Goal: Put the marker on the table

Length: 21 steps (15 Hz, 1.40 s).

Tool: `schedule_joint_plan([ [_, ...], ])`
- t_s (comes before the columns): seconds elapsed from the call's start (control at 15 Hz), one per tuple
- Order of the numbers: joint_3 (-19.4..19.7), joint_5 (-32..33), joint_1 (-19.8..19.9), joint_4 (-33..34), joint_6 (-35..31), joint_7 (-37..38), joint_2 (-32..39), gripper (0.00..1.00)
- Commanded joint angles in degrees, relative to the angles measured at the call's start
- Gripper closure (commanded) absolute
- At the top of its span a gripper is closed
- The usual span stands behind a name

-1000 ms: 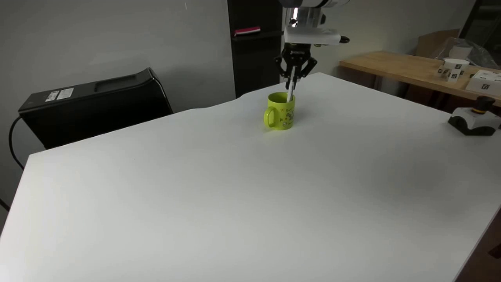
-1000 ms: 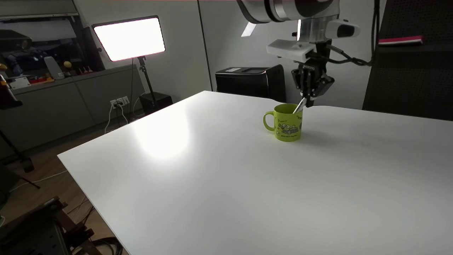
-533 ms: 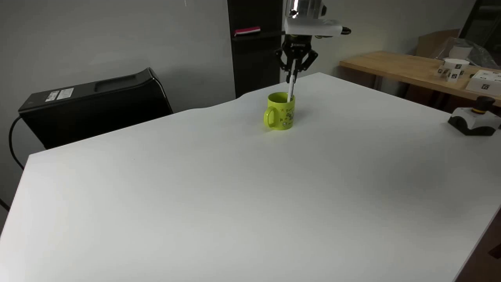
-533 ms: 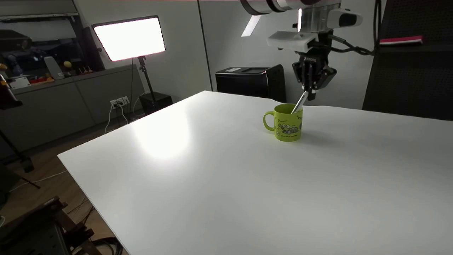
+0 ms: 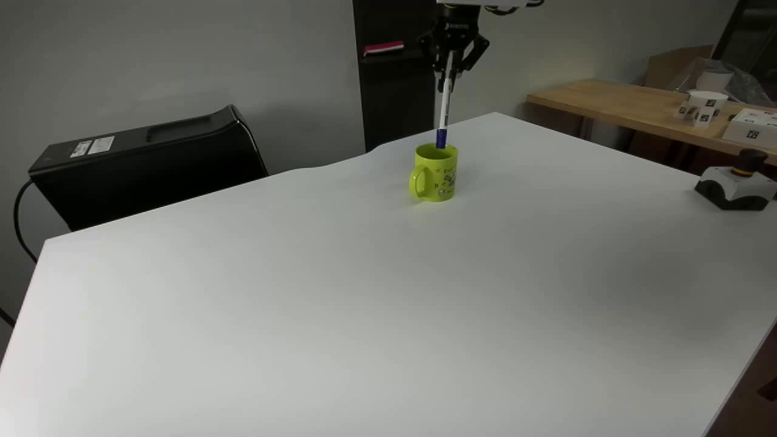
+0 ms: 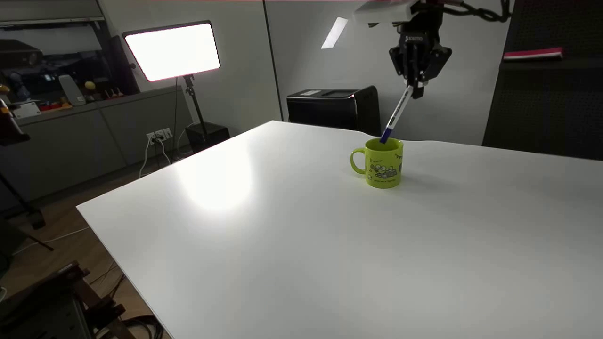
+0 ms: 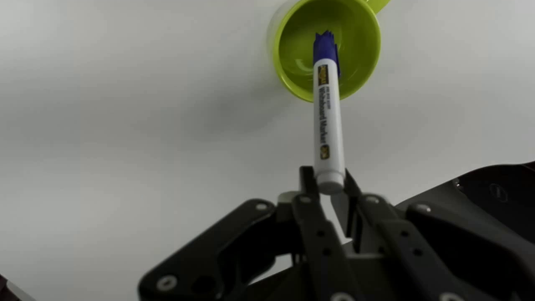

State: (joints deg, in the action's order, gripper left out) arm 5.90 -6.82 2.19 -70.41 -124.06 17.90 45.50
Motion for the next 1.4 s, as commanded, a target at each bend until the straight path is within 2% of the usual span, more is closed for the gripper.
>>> schedule_joint_plan([
  [0.0,0.6,2.0,-1.2,2.9,3.5,2.6,-1.3,0.96],
  [0.27,0.4,3.2,-2.1,4.9,5.8,2.5,-2.9,0.96],
  [0.53,-0.6,4.1,-4.2,3.6,7.0,1.9,-4.6,0.96],
  [0.93,-2.8,3.6,-7.4,0.1,7.7,0.8,-5.7,0.96],
  [1.33,-5.2,1.9,-8.0,-6.5,7.5,0.0,-6.4,0.96],
])
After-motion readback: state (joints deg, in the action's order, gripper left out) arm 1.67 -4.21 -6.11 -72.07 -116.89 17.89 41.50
